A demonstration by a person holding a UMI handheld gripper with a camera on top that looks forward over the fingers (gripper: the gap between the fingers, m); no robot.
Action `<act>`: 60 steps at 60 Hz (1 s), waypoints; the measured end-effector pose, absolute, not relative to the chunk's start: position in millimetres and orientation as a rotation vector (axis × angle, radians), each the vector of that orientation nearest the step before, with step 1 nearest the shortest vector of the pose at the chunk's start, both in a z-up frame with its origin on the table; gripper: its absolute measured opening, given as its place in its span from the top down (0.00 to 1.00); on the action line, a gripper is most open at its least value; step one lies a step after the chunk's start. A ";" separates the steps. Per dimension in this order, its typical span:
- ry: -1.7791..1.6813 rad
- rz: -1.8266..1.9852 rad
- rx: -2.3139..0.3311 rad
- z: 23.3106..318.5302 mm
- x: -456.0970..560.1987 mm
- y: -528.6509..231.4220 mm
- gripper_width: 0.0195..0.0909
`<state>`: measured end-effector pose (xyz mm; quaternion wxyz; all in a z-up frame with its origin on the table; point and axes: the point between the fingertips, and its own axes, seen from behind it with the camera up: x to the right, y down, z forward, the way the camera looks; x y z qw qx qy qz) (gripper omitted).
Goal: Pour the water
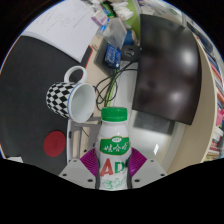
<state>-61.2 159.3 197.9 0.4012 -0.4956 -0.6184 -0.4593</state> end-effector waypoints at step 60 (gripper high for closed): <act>-0.501 -0.095 -1.761 229.5 -51.0 128.7 0.76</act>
